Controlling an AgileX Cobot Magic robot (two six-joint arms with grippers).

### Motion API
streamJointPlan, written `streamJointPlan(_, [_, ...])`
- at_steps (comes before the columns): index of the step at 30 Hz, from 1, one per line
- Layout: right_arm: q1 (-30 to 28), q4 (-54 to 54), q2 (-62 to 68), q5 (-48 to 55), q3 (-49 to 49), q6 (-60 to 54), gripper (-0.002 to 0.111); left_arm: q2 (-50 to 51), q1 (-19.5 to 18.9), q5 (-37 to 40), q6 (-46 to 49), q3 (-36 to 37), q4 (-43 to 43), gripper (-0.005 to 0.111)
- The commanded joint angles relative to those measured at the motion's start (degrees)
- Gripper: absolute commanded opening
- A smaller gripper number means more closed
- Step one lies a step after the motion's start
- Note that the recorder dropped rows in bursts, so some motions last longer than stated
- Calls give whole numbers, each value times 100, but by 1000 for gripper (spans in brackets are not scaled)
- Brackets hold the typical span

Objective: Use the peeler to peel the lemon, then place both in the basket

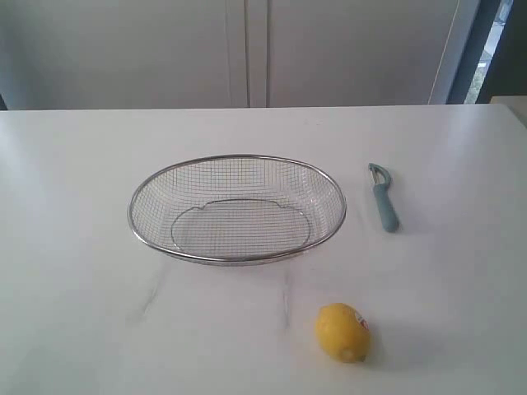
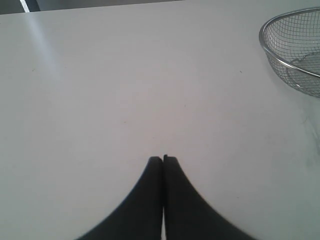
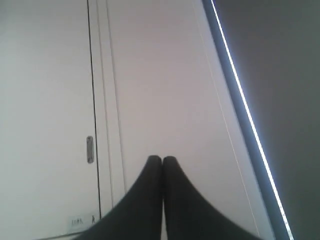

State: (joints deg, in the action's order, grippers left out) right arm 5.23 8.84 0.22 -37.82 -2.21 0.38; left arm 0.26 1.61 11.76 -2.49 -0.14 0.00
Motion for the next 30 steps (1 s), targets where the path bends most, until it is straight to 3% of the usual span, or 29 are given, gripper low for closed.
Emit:
streamJointPlan(1, [17,186,-22,-129,-290,-320,0,-26,45,0,-13,14,0,0])
streamJointPlan(9, [17,176,864,51,-866,-320,0,-26,45,0,-13,14,0,0])
streamJointPlan(25, [17,150,2883,2503,-2327,-320,0,-26,45,0,-13,14,0,0])
streamJointPlan(30, [17,150,3367,2775,-2695,-613,0,-26,45,0,-13,14,0,0])
